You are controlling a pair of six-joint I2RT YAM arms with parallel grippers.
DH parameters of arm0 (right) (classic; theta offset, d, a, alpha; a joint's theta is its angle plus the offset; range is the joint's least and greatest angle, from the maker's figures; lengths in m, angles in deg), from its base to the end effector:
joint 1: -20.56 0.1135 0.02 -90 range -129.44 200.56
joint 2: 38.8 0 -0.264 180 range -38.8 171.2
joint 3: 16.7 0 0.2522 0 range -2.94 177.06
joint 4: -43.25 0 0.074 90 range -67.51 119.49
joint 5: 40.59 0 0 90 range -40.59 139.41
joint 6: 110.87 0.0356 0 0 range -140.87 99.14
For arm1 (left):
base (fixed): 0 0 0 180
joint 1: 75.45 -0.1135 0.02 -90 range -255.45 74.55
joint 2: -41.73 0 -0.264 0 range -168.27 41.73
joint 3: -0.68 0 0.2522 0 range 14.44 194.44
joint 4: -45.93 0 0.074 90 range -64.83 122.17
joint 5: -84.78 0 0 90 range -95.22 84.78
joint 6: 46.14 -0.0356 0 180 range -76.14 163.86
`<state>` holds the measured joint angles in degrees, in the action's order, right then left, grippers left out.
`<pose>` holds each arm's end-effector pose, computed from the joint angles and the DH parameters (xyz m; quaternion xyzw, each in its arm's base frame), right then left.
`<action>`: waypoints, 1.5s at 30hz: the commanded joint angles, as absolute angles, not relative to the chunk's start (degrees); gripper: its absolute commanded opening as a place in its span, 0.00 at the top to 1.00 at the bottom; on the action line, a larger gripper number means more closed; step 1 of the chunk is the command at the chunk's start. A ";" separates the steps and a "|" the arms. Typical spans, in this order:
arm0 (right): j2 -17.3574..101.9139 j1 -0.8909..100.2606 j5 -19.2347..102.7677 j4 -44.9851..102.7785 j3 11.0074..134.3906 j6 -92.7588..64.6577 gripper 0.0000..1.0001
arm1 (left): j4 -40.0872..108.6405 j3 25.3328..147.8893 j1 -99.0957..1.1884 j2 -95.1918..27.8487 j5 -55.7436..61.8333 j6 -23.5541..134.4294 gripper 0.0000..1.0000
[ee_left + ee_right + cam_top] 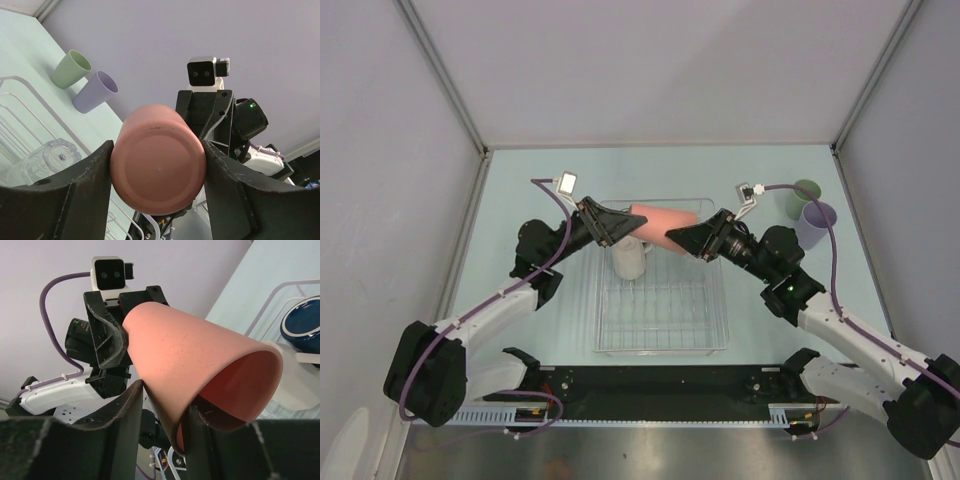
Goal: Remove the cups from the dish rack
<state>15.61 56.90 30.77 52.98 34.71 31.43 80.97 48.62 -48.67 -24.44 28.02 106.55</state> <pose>0.1747 0.1426 0.3276 -0.0288 0.6661 0.5923 0.4525 0.2164 -0.1311 0.3061 0.0424 0.6142 -0.6626 0.4265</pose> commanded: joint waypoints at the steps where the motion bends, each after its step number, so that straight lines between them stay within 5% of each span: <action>1: 17.97 57.82 27.26 58.84 36.88 32.48 0.64 | 86.75 48.19 -48.73 -24.80 29.85 108.72 1.00; 4: 18.24 58.09 27.08 59.20 36.62 32.75 0.80 | 87.81 47.75 -48.73 -25.68 30.29 109.42 1.00; 6: 17.45 58.09 27.69 58.33 36.61 32.57 1.00 | 87.11 48.01 -48.73 -26.11 30.38 109.25 1.00; 9: 15.44 58.17 29.01 54.04 36.88 30.73 1.00 | 82.02 49.51 -48.73 -26.12 30.12 106.62 0.94; 10: 14.56 58.18 29.54 52.36 37.05 29.94 1.00 | 80.27 50.03 -48.73 -26.12 30.12 105.39 0.75; 12: 12.62 58.18 32.96 46.32 37.67 27.40 1.00 | 74.12 52.05 -48.73 -26.12 29.77 101.35 0.56; 13: 10.26 58.18 34.19 44.10 38.11 26.26 1.00 | 69.92 52.93 -48.73 -26.29 29.59 100.03 0.35; 16: 5.52 58.00 39.11 35.23 40.04 22.21 1.00 | 64.28 55.74 -48.73 -26.99 28.36 96.43 0.17; 32: 8.65 56.77 83.38 -12.91 69.56 13.67 1.00 | 46.87 59.61 -48.73 -25.15 19.40 92.56 0.20; 45: 29.14 51.07 97.58 -48.55 88.04 36.70 1.00 | 28.94 60.94 -48.30 -18.39 14.48 90.44 0.24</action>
